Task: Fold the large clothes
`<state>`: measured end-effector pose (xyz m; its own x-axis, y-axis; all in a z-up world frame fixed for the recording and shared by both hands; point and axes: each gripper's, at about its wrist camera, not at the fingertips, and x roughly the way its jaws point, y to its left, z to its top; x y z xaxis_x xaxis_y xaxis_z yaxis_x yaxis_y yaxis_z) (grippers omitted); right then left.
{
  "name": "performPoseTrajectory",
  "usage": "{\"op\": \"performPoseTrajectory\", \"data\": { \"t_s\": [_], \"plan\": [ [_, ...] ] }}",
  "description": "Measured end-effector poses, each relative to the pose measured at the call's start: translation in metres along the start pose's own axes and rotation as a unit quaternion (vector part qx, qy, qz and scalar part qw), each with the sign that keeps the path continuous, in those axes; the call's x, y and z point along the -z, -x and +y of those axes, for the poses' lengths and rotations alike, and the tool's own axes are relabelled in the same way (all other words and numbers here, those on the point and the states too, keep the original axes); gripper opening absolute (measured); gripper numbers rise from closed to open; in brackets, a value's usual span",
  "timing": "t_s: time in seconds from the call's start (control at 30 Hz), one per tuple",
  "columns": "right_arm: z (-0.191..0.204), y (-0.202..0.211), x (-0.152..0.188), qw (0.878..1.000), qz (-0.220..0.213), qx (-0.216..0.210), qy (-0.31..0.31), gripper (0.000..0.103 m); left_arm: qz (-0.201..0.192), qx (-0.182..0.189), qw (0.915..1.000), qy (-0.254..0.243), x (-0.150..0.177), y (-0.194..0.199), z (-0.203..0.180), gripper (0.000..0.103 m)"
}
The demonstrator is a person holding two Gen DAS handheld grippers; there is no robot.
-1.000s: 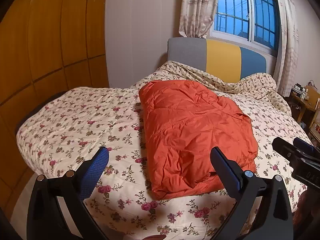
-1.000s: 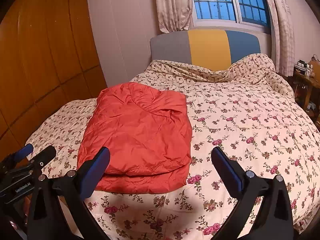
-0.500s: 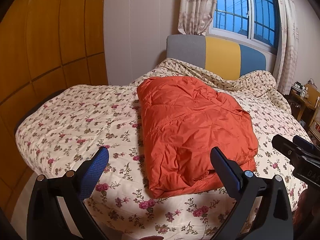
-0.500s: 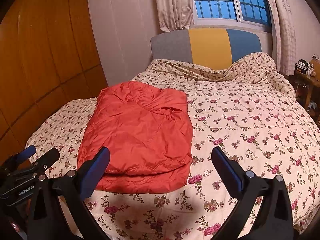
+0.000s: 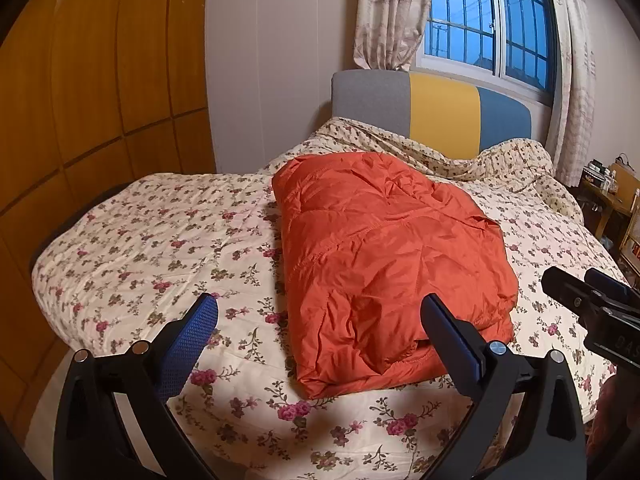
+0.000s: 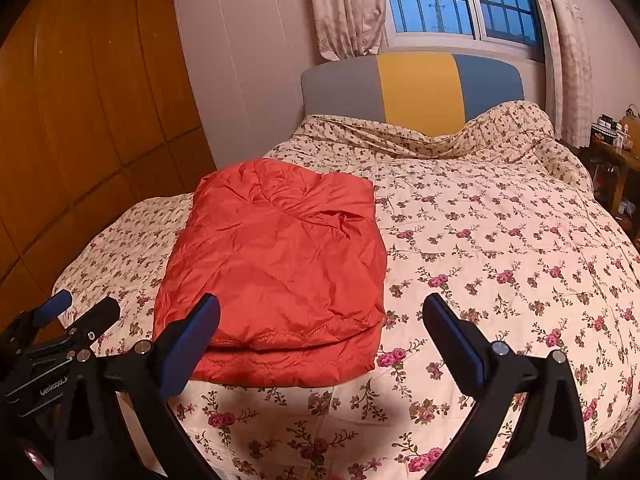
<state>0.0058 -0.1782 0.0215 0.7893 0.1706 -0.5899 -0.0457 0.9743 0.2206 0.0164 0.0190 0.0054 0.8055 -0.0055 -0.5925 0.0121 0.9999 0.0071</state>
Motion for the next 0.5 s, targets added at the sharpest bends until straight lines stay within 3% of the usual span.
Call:
{"op": "performPoseTrajectory", "data": {
  "t_s": [0.5],
  "plan": [
    [-0.0012,-0.0096,-0.0008,1.0,0.009,-0.002,-0.002,0.101,0.013,0.019,0.9997,0.006,0.0001,-0.0062,-0.0019,0.1]
  ]
}}
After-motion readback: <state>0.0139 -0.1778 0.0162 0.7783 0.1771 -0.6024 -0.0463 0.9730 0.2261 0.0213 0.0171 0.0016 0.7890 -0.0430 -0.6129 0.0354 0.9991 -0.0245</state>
